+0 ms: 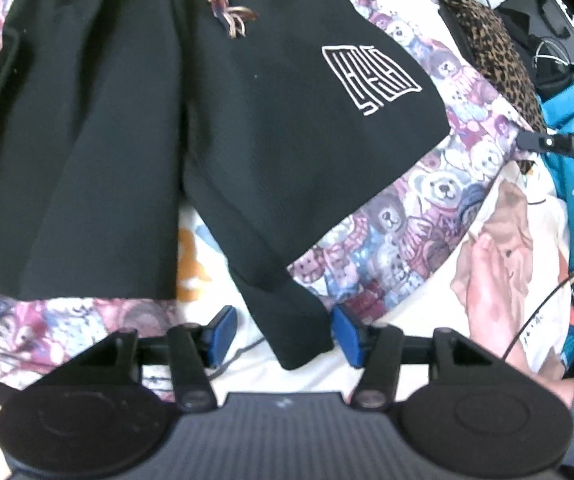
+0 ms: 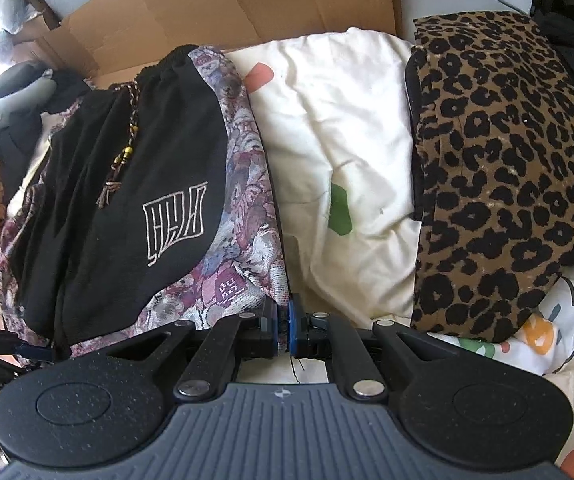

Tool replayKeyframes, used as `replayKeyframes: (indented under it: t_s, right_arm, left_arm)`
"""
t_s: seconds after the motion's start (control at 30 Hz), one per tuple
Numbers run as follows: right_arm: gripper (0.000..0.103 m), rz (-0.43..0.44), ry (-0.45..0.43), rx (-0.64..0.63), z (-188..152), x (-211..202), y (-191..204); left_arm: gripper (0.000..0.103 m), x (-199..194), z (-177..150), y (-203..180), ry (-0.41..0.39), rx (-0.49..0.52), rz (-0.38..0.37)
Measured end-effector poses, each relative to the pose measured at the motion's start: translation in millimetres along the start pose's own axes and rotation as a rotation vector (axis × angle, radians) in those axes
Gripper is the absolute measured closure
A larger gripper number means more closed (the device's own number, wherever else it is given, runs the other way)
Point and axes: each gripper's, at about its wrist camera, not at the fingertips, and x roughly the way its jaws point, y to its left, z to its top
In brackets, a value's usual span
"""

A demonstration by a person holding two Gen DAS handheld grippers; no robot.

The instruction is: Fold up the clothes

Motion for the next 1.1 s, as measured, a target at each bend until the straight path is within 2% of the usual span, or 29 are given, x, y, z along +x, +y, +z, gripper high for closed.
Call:
replayKeyframes:
  t_s: [0.03, 0.07, 0.1, 0.17, 0.4, 0.53, 0.6, 0.63, 0.67, 0.7, 0.73, 0.77, 0.97, 1.1]
  right_arm:
    - [0.101, -0.001, 0.000, 0.000, 0, 0, 0]
    - [0.101, -0.003, 0.000, 0.003, 0, 1, -1]
    - [0.101, -0.005, 0.000, 0.004, 0, 1, -2]
    - [0.101, -0.014, -0.002, 0.002, 0, 1, -3]
    - [0.101, -0.045, 0.006, -0.027, 4, -4, -2]
    - [0.101, -0.092, 0.039, -0.049, 0, 9, -1]
    - [0.101, -0.107, 0.059, -0.055, -4, 22, -4]
    - [0.100, -0.105, 0.064, -0.048, -6, 28, -6]
    - [0.100, -0.102, 0.068, -0.042, -7, 33, -8]
    - [0.100, -0.101, 0.070, -0.039, -9, 37, -10]
    - [0.100, -0.101, 0.070, -0.039, -10, 39, -12]
    - [0.100, -0.100, 0.071, -0.036, -11, 41, -13]
    - [0.100, -0.091, 0.071, -0.022, -12, 43, -16]
    - [0.100, -0.096, 0.058, -0.025, -10, 38, -15]
  left_arm:
    - [0.061, 1, -3, 0, 0.002, -0.008, -0.010]
    - [0.076, 2, -4, 0, 0.005, -0.012, -0.024]
    - [0.080, 3, -6, 0, 0.012, -0.015, -0.032]
    - [0.099, 3, -7, 2, 0.036, -0.035, -0.042]
    - [0.100, -16, -16, 15, 0.044, -0.060, -0.117]
    - [0.100, -10, -17, 22, 0.069, -0.059, -0.070]
    - [0.094, -6, -16, 23, 0.072, -0.065, -0.049]
    - [0.084, -5, -14, 24, 0.067, -0.071, -0.049]
    - [0.068, -5, -13, 25, 0.060, -0.075, -0.047]
    - [0.060, -4, -12, 24, 0.054, -0.078, -0.043]
    - [0.049, -4, -10, 24, 0.047, -0.084, -0.044]
    - [0.045, -3, -9, 23, 0.039, -0.090, -0.050]
    - [0.042, 7, -3, 19, 0.039, -0.158, -0.131]
    - [0.039, 6, -4, 17, 0.023, -0.166, -0.170]
